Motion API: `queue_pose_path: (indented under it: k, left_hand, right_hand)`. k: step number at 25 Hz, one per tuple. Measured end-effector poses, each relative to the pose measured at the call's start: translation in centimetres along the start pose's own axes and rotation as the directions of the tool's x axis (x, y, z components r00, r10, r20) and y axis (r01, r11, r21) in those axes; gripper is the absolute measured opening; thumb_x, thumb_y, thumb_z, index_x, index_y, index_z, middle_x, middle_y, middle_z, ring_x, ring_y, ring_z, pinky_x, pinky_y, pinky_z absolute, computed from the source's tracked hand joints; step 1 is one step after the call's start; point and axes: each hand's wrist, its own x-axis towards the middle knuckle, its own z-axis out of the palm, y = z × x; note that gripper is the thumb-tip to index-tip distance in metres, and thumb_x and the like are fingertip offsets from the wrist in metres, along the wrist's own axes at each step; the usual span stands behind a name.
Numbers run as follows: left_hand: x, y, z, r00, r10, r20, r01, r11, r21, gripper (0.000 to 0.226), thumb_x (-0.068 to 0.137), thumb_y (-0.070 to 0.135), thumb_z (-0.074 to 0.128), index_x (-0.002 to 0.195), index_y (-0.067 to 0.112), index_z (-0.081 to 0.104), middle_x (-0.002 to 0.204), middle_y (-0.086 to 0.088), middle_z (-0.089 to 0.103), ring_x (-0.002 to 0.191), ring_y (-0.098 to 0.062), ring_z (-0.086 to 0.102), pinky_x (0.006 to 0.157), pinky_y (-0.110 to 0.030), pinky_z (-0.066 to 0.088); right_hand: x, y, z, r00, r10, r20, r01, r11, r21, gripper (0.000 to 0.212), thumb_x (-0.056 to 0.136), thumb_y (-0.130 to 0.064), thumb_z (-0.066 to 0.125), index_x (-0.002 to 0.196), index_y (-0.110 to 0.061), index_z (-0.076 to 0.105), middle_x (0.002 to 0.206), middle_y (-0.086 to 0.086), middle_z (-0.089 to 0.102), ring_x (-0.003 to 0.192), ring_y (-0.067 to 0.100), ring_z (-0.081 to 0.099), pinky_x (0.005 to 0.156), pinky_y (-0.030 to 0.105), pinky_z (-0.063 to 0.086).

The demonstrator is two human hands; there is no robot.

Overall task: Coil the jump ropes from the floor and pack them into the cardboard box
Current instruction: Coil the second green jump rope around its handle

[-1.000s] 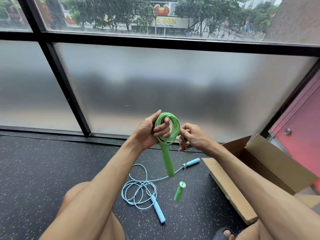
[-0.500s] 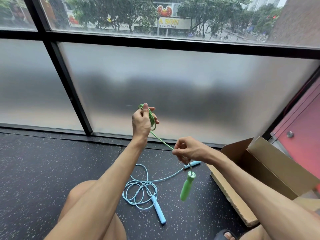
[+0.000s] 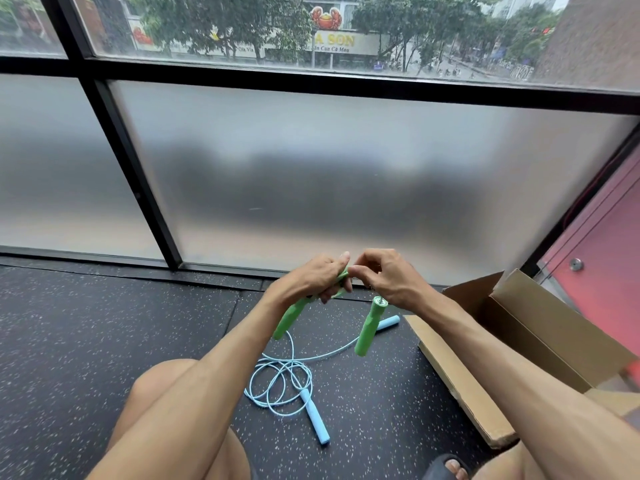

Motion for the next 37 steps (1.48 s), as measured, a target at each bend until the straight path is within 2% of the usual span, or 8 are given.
queue_pose_path:
  k: [4, 9, 14, 20, 24, 29, 31, 37]
  left_hand:
    - [-1.2, 0.8, -0.3, 0.978, 0.014, 0.207, 0.034, 0.974, -0.226, 0.070, 0.102, 0.060, 0.026, 0.059, 0.011, 0.053, 0.049, -0.001, 0.023, 0.044, -0.015, 0.022, 0.045, -0.023, 0.029]
    - [-1.0, 0.8, -0.9, 0.954, 0.115, 0.278, 0.056, 0.840, -0.540, 0.065, 0.105, 0.046, 0.032, 0.049, 0.015, 0.044, 0.040, 0.005, 0.017, 0.035, -0.010, 0.015, 0.040, -0.022, 0.025]
    - [-0.7, 0.9, -1.0, 0.976, 0.130, 0.173, 0.032, 0.705, -0.709, 0.057, 0.102, 0.039, 0.039, 0.057, 0.006, 0.048, 0.037, 0.006, 0.018, 0.032, -0.009, 0.014, 0.040, -0.023, 0.019]
    - [0.4, 1.5, -0.7, 0.997, 0.073, -0.036, -0.065, 0.447, -0.892, 0.054, 0.100, 0.032, 0.045, 0.056, 0.002, 0.054, 0.033, 0.005, 0.019, 0.028, -0.008, 0.018, 0.035, -0.019, 0.030]
    - [2.0, 2.1, 1.9, 0.997, -0.012, -0.071, -0.061, 0.378, -0.924, 0.049, 0.100, 0.033, 0.046, 0.063, 0.003, 0.051, 0.034, 0.005, 0.020, 0.028, -0.007, 0.019, 0.034, -0.019, 0.029]
    - [4.8, 3.5, 7.2, 0.988, -0.118, -0.100, -0.049, 0.375, -0.926, 0.049, 0.102, 0.033, 0.045, 0.061, 0.005, 0.047, 0.035, 0.004, 0.021, 0.027, -0.008, 0.020, 0.034, -0.018, 0.028]
    - [6.1, 4.3, 10.4, 0.978, -0.162, -0.135, -0.058, 0.405, -0.912, 0.050, 0.104, 0.032, 0.043, 0.062, 0.005, 0.047, 0.034, 0.003, 0.023, 0.027, -0.009, 0.023, 0.034, -0.018, 0.030]
    - [11.8, 5.4, 20.3, 0.923, -0.262, -0.283, -0.034, 0.676, -0.737, 0.060, 0.094, 0.052, 0.049, 0.056, 0.007, 0.057, 0.042, -0.008, 0.048, 0.042, -0.023, 0.047, 0.048, -0.037, 0.044]
  right_hand:
    - [0.2, 0.2, -0.1, 0.996, 0.041, -0.083, -0.034, 0.996, 0.078, 0.025, 0.087, -0.031, 0.073, 0.077, -0.013, 0.059, 0.066, 0.000, 0.061, 0.057, 0.010, 0.051, 0.057, 0.026, 0.044]
    - [0.5, 0.4, 0.0, 0.993, 0.102, -0.058, -0.084, 0.963, 0.256, 0.028, 0.096, -0.029, 0.061, 0.087, -0.003, 0.058, 0.067, 0.007, 0.060, 0.058, 0.015, 0.055, 0.058, 0.037, 0.049]
    - [0.0, -0.3, 0.5, 0.993, 0.110, -0.040, -0.089, 0.929, 0.358, 0.034, 0.106, -0.026, 0.041, 0.093, 0.002, 0.056, 0.073, 0.004, 0.067, 0.061, 0.001, 0.058, 0.062, 0.019, 0.047]
    - [-0.9, 0.2, 1.2, 0.963, 0.233, 0.131, -0.266, 0.780, 0.566, 0.061, 0.103, -0.050, 0.029, 0.111, 0.001, 0.062, 0.100, 0.020, 0.073, 0.089, 0.035, 0.072, 0.081, 0.044, 0.059]
    - [-2.0, 1.2, -0.1, 0.950, 0.264, 0.166, -0.306, 0.682, 0.664, 0.055, 0.101, -0.055, 0.033, 0.123, -0.012, 0.060, 0.108, 0.019, 0.071, 0.095, 0.036, 0.070, 0.084, 0.050, 0.058]
    - [-4.6, 4.4, -1.2, 0.914, 0.372, 0.160, -0.354, 0.542, 0.763, 0.059, 0.098, -0.055, 0.046, 0.130, -0.005, 0.046, 0.120, 0.031, 0.062, 0.104, 0.053, 0.063, 0.092, 0.066, 0.048]
    - [-6.1, 5.7, -2.1, 0.890, 0.445, 0.097, -0.331, 0.485, 0.810, 0.071, 0.087, -0.059, 0.058, 0.126, 0.000, 0.047, 0.112, 0.027, 0.062, 0.102, 0.044, 0.062, 0.092, 0.066, 0.045]
    - [-10.2, 12.4, -5.7, 0.767, 0.640, -0.051, -0.313, 0.441, 0.841, 0.076, 0.075, -0.068, 0.068, 0.106, 0.000, 0.052, 0.099, 0.021, 0.061, 0.091, 0.037, 0.061, 0.089, 0.074, 0.045]
